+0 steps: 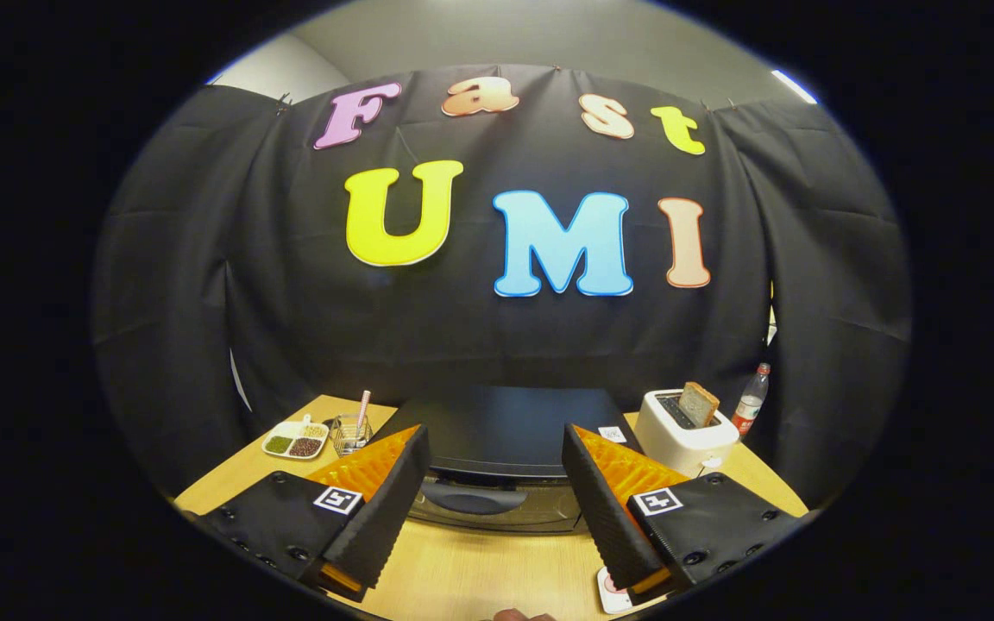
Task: Open the toaster oven, put the food inside, and close the toaster oven door.
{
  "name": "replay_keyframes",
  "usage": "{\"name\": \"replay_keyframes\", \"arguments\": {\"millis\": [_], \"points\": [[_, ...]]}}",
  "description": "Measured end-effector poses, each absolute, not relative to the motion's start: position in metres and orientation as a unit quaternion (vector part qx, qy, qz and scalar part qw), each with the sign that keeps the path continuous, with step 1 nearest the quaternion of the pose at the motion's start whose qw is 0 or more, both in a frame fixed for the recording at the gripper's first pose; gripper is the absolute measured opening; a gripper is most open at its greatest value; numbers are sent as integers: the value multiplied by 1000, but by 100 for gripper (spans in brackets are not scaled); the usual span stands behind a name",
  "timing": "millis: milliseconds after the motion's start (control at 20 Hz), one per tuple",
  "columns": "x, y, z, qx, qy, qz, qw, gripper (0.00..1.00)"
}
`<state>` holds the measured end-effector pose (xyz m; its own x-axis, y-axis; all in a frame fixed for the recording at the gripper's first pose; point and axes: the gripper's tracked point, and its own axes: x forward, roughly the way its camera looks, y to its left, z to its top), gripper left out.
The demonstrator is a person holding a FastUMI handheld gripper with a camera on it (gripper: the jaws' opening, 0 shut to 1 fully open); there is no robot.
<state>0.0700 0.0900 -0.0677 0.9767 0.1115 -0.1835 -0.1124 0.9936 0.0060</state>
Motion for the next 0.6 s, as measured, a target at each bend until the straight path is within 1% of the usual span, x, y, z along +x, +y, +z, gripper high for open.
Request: {"name": "replay_keyframes", "arguments": {"millis": [200, 450, 600], "points": [[101, 92, -97, 3, 117, 35, 993, 98], [125, 103, -146, -1, 164, 29, 986, 98], [134, 105, -155, -7, 166, 22, 986, 98]]}}
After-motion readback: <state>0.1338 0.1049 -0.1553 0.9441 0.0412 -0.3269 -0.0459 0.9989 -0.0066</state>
